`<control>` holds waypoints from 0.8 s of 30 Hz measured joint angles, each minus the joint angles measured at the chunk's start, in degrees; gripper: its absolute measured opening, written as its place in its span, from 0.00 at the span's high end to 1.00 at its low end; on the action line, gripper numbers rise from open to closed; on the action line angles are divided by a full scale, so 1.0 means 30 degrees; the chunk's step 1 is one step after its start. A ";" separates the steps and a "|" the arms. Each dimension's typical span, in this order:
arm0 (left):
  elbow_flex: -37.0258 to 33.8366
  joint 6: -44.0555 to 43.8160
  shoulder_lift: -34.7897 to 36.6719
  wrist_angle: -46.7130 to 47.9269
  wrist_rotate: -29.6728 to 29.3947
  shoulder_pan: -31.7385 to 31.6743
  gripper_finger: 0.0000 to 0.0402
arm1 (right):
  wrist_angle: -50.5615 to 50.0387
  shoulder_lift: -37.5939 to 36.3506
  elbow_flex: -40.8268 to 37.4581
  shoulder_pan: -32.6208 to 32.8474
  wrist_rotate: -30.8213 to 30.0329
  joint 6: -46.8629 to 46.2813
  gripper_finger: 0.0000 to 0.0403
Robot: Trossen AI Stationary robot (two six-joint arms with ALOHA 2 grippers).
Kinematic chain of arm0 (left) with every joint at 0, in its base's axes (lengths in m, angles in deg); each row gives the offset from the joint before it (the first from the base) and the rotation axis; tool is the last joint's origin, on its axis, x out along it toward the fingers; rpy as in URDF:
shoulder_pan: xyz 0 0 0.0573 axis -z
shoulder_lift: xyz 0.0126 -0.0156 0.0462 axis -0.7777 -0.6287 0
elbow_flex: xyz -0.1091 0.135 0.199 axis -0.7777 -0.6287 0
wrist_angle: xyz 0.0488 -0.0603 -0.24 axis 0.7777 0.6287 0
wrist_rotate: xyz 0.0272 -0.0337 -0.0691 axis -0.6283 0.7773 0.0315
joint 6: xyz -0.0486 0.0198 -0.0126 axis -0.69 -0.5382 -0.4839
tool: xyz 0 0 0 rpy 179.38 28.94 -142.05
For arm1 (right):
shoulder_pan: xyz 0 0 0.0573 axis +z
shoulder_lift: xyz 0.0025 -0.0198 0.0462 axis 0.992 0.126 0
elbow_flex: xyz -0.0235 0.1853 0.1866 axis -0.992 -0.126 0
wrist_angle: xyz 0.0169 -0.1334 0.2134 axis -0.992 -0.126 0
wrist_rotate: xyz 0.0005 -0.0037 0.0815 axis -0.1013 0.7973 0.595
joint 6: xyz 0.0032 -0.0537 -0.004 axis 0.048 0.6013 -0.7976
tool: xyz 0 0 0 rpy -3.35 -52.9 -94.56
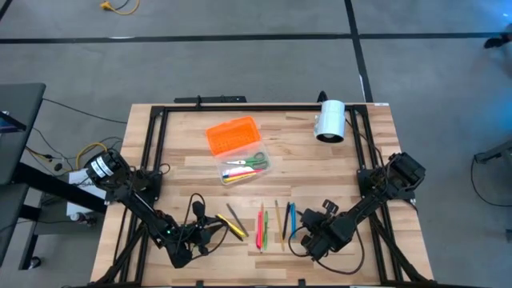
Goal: Pick & place school supplies into a supply box
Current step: Put the right black pen into the supply box
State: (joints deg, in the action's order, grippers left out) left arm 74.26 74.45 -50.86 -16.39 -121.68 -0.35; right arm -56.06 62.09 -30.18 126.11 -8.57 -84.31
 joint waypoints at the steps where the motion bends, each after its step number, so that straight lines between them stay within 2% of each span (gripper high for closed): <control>1: 0.0000 -0.0006 0.0000 0.0000 0.0000 0.0000 0.79 | -0.0014 0.0000 0.0000 -0.0011 0.0003 -0.0007 0.87; 4: 0.0000 -0.0007 0.0000 0.0000 -0.0005 0.0000 0.79 | -0.0040 -0.0010 0.0000 -0.0202 0.0136 -0.0007 0.83; 9: 0.0000 -0.0015 0.0000 0.0000 0.0000 -0.0007 0.79 | -0.0025 -0.0015 0.0011 -0.0239 0.0190 0.0000 0.83; 20: 0.0000 -0.0102 0.0000 0.0007 0.0000 -0.0015 0.79 | 0.0099 -0.0029 0.0036 -0.0246 0.0393 0.0073 0.97; 24: 0.0000 -0.0102 0.0000 0.0007 0.0000 -0.0015 0.79 | 0.0099 -0.0029 0.0036 -0.0246 0.0386 0.0073 0.96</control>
State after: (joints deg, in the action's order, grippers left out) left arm 74.26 74.14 -50.86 -16.37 -121.68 -0.40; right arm -55.76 62.01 -30.07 125.37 -7.42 -84.09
